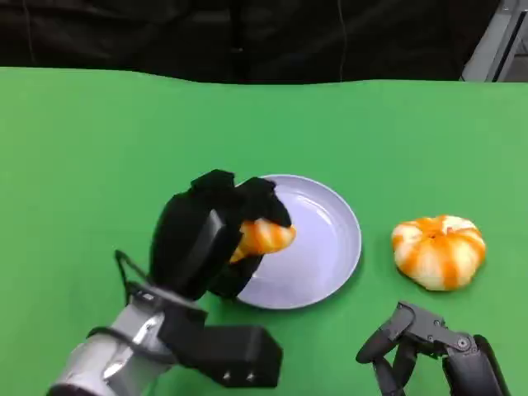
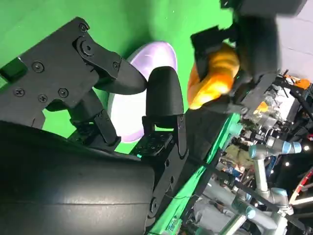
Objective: Grasp the bread from the table and place it into the plate.
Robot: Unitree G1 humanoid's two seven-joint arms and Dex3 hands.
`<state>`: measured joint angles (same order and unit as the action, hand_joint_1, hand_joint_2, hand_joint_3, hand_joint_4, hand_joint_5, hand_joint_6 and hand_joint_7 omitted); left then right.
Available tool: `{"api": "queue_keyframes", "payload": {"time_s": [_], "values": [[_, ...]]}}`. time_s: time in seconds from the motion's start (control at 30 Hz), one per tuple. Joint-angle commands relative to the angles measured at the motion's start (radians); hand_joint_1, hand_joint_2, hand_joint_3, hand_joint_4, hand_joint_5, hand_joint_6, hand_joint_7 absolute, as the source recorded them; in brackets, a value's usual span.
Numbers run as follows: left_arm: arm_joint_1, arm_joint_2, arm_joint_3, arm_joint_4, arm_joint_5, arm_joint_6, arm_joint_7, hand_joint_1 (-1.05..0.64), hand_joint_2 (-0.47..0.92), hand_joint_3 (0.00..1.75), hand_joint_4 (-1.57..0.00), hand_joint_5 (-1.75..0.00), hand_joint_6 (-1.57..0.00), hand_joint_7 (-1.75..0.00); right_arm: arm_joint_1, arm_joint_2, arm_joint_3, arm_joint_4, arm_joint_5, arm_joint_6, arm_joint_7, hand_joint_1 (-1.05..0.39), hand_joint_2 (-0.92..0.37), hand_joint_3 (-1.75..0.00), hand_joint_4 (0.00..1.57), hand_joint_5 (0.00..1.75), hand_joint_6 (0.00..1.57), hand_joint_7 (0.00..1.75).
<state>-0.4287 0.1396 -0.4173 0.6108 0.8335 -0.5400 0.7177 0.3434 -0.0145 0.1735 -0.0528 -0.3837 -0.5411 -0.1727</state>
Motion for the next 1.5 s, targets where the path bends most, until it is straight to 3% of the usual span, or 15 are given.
{"api": "queue_keyframes", "payload": {"time_s": [0.03, 0.07, 0.13, 0.23, 0.3, 0.4, 0.47, 0.57, 0.77, 1.03, 1.17, 1.5], "values": [[-0.09, -0.038, -0.029, 0.119, 0.011, 0.035, 0.039, -0.12, 0.18, 1.53, -0.95, -1.75, -0.82, -1.64, 0.0, -0.01, 0.001, 0.006, -0.003, -0.008, -0.012, -0.2, -0.43, -1.19, 0.89, 1.75, 0.76, 1.31], [-0.105, -0.049, -0.033, 0.139, 0.004, 0.057, 0.017, -0.13, 0.21, 1.49, -0.93, -1.75, -0.81, -1.6, 0.001, -0.01, 0.001, 0.005, -0.005, -0.008, -0.013, -0.2, -0.43, -1.19, 0.89, 1.75, 0.76, 1.3], [-0.115, -0.068, -0.032, 0.143, -0.017, 0.12, -0.056, -0.19, 0.33, 1.31, -0.84, -1.74, -0.82, -1.34, 0.002, -0.01, 0.002, 0.004, -0.008, -0.009, -0.016, -0.2, -0.42, -1.19, 0.89, 1.75, 0.76, 1.3], [-0.11, -0.072, -0.05, 0.09, -0.016, 0.262, -0.232, -0.27, 0.62, 0.76, -0.73, -1.48, -0.8, -0.76, 0.004, -0.01, 0.004, 0.0, -0.01, -0.003, -0.015, -0.2, -0.42, -1.19, 0.89, 1.75, 0.77, 1.3], [-0.099, -0.056, -0.082, 0.027, 0.019, 0.377, -0.375, -0.45, 0.85, 0.41, -0.27, -0.8, -0.46, -0.27, 0.004, -0.009, 0.004, 0.001, -0.004, -0.004, -0.012, -0.2, -0.43, -1.19, 0.89, 1.75, 0.77, 1.3], [-0.077, -0.038, -0.119, -0.058, 0.037, 0.506, -0.571, -0.62, 0.91, 0.35, -0.04, -0.28, -0.22, -0.04, 0.002, -0.011, 0.004, 0.002, -0.012, -0.005, -0.016, -0.21, -0.43, -1.19, 0.89, 1.75, 0.77, 1.29], [-0.066, -0.029, -0.131, -0.096, 0.035, 0.549, -0.646, -0.69, 0.92, 0.36, -0.01, -0.12, -0.15, -0.01, 0.002, -0.011, 0.003, 0.002, -0.014, -0.005, -0.017, -0.21, -0.43, -1.19, 0.89, 1.75, 0.77, 1.29], [-0.059, -0.004, -0.15, -0.137, 0.027, 0.591, -0.762, -0.77, 0.92, 0.41, 0.0, -0.02, -0.09, -0.01, 0.003, -0.013, 0.002, -0.004, -0.019, 0.0, -0.016, -0.21, -0.43, -1.18, 0.9, 1.75, 0.77, 1.29], [-0.029, 0.048, -0.136, -0.236, -0.013, 0.61, -0.869, -0.87, 0.92, 0.5, 0.0, 0.0, -0.05, 0.0, 0.003, -0.014, 0.002, 0.0, -0.02, -0.006, -0.02, -0.2, -0.44, -1.18, 0.9, 1.75, 0.77, 1.28], [0.05, 0.11, -0.086, -0.391, -0.074, 0.582, -0.881, -0.86, 0.92, 0.53, 0.0, 0.0, -0.05, -0.01, 0.005, -0.017, 0.003, -0.003, -0.019, -0.006, -0.021, -0.2, -0.44, -1.18, 0.89, 1.75, 0.78, 1.28], [0.211, 0.199, 0.082, -0.559, -0.323, 0.41, -0.897, -0.74, 0.92, 0.49, -0.06, -0.03, -0.09, -0.02, 0.001, -0.022, 0.003, 0.009, -0.019, -0.015, -0.023, -0.2, -0.44, -1.19, 0.9, 1.75, 0.78, 1.28], [0.415, 0.186, 0.259, -0.612, -0.614, 0.175, -0.874, -0.51, 0.92, 0.35, -0.38, -0.23, -0.33, -0.11, 0.013, -0.023, 0.007, -0.009, -0.019, 0.012, -0.016, -0.22, -0.44, -1.18, 0.91, 1.75, 0.78, 1.27]]}}
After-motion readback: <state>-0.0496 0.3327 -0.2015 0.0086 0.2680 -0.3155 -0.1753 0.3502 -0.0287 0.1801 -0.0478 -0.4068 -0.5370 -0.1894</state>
